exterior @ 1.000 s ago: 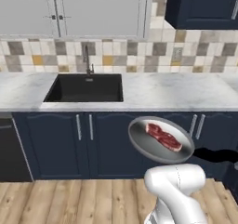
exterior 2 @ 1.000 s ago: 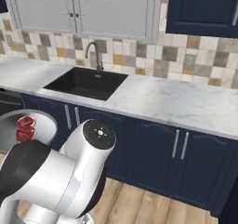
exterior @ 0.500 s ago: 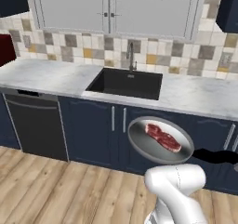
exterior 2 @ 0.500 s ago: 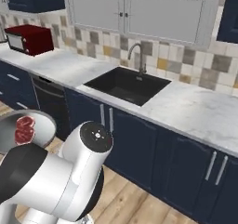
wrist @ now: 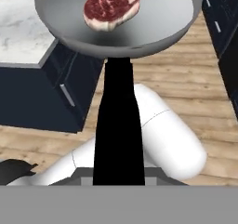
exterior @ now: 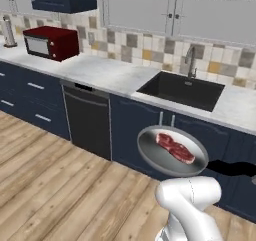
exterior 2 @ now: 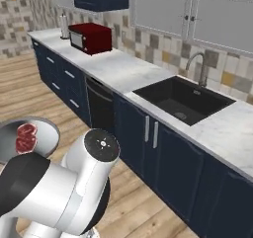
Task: Pick up the pan with the steak in it and place it on the dining table. Then place the steak on the plate.
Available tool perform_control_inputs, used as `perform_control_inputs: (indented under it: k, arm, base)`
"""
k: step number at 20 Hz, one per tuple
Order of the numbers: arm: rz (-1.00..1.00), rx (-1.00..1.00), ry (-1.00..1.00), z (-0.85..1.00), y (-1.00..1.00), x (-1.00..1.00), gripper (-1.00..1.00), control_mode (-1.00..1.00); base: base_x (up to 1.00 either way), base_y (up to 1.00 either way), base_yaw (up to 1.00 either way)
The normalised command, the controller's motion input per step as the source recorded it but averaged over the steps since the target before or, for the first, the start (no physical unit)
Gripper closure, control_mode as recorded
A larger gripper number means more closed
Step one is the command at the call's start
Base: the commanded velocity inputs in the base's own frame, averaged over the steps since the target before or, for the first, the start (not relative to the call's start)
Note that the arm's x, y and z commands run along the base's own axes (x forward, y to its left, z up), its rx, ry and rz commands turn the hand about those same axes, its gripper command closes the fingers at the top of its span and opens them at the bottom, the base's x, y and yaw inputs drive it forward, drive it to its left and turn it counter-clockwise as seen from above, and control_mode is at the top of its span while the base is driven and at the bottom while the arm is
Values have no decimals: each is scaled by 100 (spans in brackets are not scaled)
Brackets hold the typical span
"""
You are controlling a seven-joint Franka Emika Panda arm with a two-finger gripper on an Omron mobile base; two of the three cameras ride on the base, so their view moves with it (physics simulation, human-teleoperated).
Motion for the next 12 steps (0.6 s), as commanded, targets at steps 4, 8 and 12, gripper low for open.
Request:
perform_control_inputs:
  k: [4, 8, 12]
  arm:
    - [0, 0, 0, 0, 0, 0, 100, 100]
    - [0, 0, 0, 0, 0, 0, 100, 100]
    - [0, 0, 0, 0, 0, 0, 100, 100]
  base:
    - [-5, 0, 48]
    - [-1, 1, 38]
    - [-3, 2, 39]
